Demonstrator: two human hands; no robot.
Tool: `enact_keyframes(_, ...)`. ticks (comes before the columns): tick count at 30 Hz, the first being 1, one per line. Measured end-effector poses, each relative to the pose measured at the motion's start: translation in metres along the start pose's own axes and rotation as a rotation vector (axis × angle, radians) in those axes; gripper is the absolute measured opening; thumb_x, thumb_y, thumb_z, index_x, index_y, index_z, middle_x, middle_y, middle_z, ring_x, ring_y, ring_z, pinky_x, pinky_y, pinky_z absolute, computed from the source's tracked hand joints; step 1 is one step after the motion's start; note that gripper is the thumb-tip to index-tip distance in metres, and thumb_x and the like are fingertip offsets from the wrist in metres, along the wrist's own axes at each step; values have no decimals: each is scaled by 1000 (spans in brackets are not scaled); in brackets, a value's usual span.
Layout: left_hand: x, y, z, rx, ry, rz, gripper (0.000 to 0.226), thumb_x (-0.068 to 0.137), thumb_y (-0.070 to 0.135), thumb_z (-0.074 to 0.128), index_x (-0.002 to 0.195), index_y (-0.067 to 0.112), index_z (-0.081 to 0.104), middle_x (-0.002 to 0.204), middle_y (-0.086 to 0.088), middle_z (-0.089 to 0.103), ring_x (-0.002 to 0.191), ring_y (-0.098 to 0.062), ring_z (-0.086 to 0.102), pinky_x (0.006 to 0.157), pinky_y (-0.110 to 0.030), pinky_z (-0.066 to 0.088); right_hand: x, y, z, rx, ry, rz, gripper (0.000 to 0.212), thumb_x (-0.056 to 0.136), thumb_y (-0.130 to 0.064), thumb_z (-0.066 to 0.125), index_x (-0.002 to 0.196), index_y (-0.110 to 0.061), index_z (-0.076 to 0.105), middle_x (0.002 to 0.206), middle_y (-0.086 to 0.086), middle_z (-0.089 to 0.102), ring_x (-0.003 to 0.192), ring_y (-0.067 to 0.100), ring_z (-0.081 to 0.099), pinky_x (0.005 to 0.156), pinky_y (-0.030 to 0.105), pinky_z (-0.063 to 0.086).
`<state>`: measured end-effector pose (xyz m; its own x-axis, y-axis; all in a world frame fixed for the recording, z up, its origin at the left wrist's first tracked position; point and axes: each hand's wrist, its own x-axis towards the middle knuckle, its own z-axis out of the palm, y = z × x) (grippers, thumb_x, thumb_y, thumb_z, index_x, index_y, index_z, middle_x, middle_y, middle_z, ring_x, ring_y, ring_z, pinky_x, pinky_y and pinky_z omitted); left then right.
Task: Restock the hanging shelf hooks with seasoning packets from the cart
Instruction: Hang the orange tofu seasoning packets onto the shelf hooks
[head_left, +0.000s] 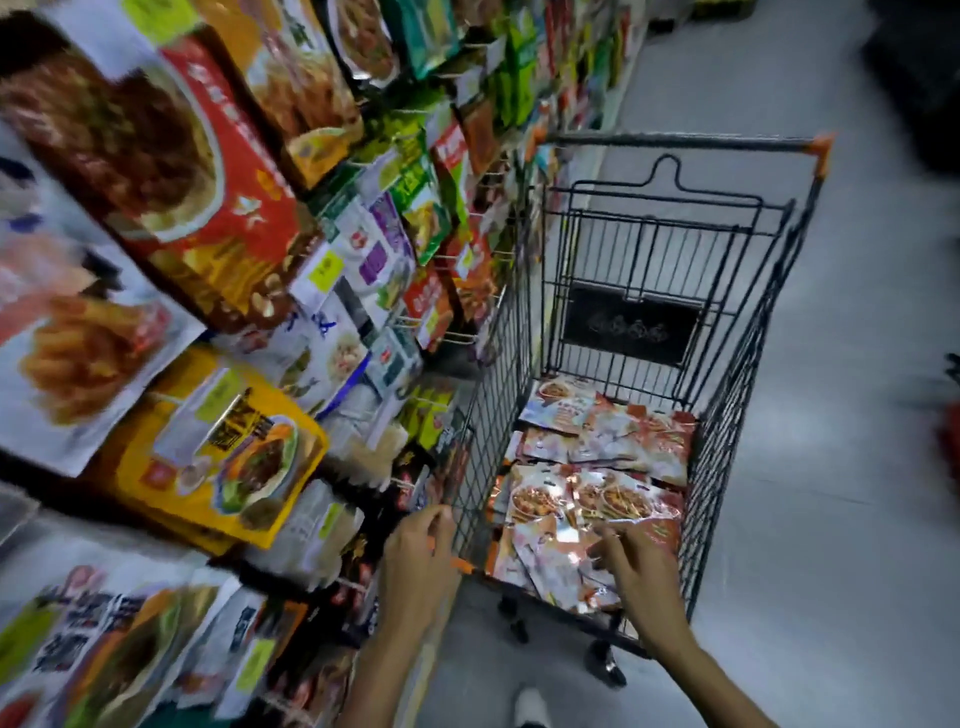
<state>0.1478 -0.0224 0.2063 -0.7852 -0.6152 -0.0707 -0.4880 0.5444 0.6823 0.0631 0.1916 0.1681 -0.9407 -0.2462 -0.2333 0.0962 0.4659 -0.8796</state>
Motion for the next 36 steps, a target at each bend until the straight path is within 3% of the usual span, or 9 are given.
enact_keyframes(3,66,0,13,62,-21,48,26,97,22,53,113,7,66,110,-11,67,101,-29,61,84,-40,50,43,5,7,14,60,68,19,100,-20,48,97,-12,65,81,6,71,76,20,67,71,33,51)
enact_keyframes(8,186,2,52,105,-54,63,33,96,26,53,123,6,56,117,-14,60,109,-33,55,87,-41,46,146,28,32,56,155,209,29,101,-22,46,91,-3,65,76,4,67,68,16,63,55,17,44)
enact_keyframes(14,289,-4,121,111,-176,25,66,94,42,53,148,13,28,147,-10,41,130,-29,42,102,-39,40,284,79,80,221,145,409,31,100,-23,48,110,5,59,104,19,66,95,33,64,85,44,51)
enact_keyframes(18,318,-18,147,88,-226,79,59,95,42,50,146,19,32,143,-6,46,127,-26,45,99,-38,40,352,120,108,203,97,481,22,99,-18,47,90,-2,59,83,11,57,78,23,55,63,29,41)
enact_keyframes(20,324,-21,152,78,-219,133,49,97,37,50,140,17,40,128,-1,54,114,-22,51,89,-34,42,379,135,119,209,106,537,18,98,-17,50,102,-1,57,91,12,55,78,21,51,60,26,40)
enact_keyframes(23,329,-21,151,47,-146,269,27,99,24,49,123,13,55,95,3,60,85,-16,56,67,-24,42,410,153,135,235,146,583,31,96,-16,57,119,4,51,104,17,55,88,27,57,69,29,47)
enact_keyframes(27,336,-20,147,48,-118,344,18,97,14,52,109,12,64,84,0,66,77,-13,59,64,-6,39,430,168,151,307,195,635,41,93,-14,61,128,2,47,118,16,62,104,32,61,93,40,51)
enact_keyframes(32,337,-22,145,-7,-151,371,17,96,10,53,107,11,66,92,-1,69,87,-14,65,75,-26,50,442,169,160,395,171,710,32,88,-16,67,114,-3,53,104,17,66,82,29,67,71,42,58)
enact_keyframes(36,337,-22,143,-7,-153,402,18,96,10,54,110,11,65,95,4,67,89,-11,64,76,-27,53,445,158,164,622,138,760,38,86,-1,65,122,0,50,113,21,65,86,31,68,72,45,59)
